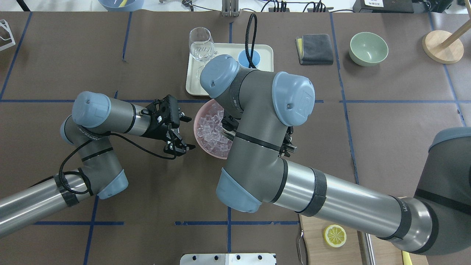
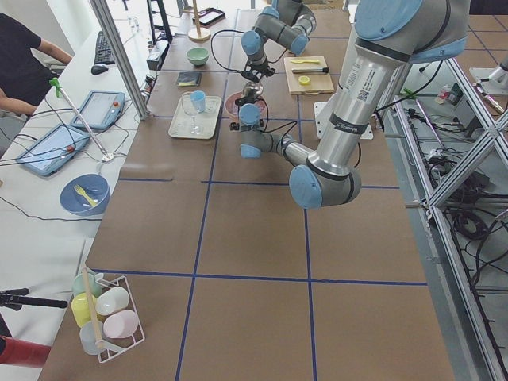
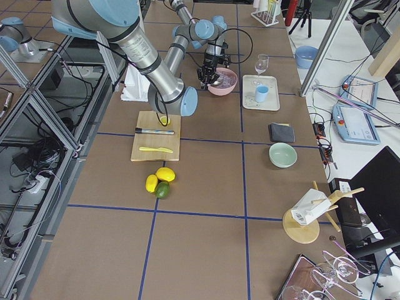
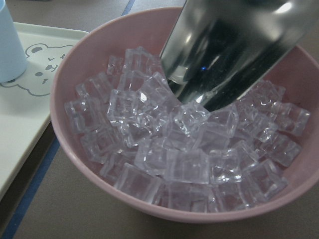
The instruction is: Put ice in cup with scoop
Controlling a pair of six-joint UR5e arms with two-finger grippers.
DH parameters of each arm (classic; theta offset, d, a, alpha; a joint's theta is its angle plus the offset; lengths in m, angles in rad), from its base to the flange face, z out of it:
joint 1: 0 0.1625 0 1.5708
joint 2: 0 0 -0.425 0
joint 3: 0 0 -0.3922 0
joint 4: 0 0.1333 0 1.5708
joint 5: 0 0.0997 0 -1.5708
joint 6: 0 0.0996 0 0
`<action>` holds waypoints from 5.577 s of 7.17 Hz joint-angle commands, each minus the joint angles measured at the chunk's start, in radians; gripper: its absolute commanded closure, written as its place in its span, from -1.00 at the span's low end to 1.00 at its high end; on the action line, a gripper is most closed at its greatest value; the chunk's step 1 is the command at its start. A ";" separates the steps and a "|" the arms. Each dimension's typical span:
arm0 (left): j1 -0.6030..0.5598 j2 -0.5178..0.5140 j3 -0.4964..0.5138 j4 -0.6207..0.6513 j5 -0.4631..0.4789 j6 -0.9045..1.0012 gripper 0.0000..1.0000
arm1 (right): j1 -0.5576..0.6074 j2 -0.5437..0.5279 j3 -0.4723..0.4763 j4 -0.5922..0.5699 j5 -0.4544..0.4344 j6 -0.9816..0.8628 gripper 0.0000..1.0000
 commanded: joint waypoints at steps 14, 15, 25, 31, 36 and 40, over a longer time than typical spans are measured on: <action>0.001 0.020 0.002 -0.051 -0.002 0.000 -1.00 | -0.017 0.108 -0.130 -0.139 -0.151 -0.160 1.00; 0.001 0.020 0.002 -0.051 -0.002 0.000 -1.00 | -0.020 0.114 -0.134 -0.135 -0.150 -0.160 1.00; -0.001 0.020 -0.006 -0.065 -0.002 0.000 -1.00 | -0.020 0.040 -0.181 0.163 -0.046 -0.114 1.00; -0.004 0.020 -0.011 -0.066 -0.003 0.002 -1.00 | -0.018 -0.044 -0.129 0.294 0.009 -0.053 1.00; -0.006 0.020 -0.011 -0.066 -0.003 0.002 -1.00 | 0.042 -0.085 -0.042 0.342 0.130 -0.031 1.00; -0.015 0.035 -0.011 -0.097 -0.003 -0.002 -1.00 | 0.173 -0.092 0.023 0.151 0.132 -0.020 1.00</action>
